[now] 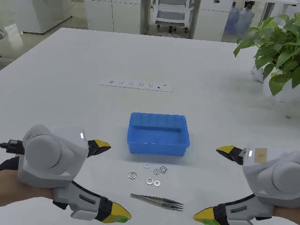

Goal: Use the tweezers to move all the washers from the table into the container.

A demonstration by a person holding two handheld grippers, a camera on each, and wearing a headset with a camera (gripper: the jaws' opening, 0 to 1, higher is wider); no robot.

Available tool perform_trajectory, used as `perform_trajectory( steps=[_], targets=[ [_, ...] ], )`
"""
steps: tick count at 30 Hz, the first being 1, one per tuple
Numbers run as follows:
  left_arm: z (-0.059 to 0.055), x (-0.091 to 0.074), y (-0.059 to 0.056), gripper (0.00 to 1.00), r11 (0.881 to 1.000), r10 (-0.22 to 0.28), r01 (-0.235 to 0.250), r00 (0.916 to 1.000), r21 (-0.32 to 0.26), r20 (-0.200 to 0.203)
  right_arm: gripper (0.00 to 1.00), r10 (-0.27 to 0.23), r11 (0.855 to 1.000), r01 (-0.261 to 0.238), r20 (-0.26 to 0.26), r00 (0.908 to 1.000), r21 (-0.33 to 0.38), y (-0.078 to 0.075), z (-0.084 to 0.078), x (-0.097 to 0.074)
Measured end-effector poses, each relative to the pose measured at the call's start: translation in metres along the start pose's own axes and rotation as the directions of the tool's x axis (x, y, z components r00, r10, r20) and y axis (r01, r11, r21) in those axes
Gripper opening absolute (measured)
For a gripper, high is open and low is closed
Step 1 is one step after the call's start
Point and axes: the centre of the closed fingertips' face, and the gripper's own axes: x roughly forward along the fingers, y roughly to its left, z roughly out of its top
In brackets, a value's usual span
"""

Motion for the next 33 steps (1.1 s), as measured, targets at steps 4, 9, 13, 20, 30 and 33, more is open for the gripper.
perform_trajectory(
  steps=[4,9,13,20,30,33],
  targets=[
    [-0.005,0.000,-0.001,0.99,1.000,-0.002,0.002,0.9998,0.001,-0.018,0.97,-0.017,1.000,0.017,0.000,0.9999,-0.014,-0.003,0.001,-0.001],
    [-0.007,0.001,-0.003,0.99,1.000,-0.002,0.002,0.9996,0.006,-0.028,0.97,-0.015,1.000,0.015,-0.009,0.9998,-0.019,-0.003,0.000,-0.001],
    [-0.003,0.005,-0.004,0.99,1.000,-0.006,0.006,0.9998,0.004,-0.019,0.97,-0.009,1.000,0.009,-0.015,0.9998,-0.014,-0.002,-0.001,0.000],
    [-0.008,0.006,-0.007,0.99,1.000,-0.021,0.021,0.9996,-0.009,-0.020,0.98,-0.039,0.999,0.039,0.002,0.9992,0.010,-0.007,0.002,-0.006],
    [-0.009,0.008,-0.005,0.99,1.000,-0.024,0.023,0.9994,-0.009,-0.027,0.98,-0.051,0.998,0.051,-0.008,0.9987,0.032,-0.007,0.000,-0.005],
    [-0.009,0.010,-0.007,0.99,0.999,-0.038,0.038,0.9990,-0.034,-0.021,0.98,-0.051,0.998,0.051,-0.003,0.9987,0.037,-0.007,0.001,-0.005]
  ],
)
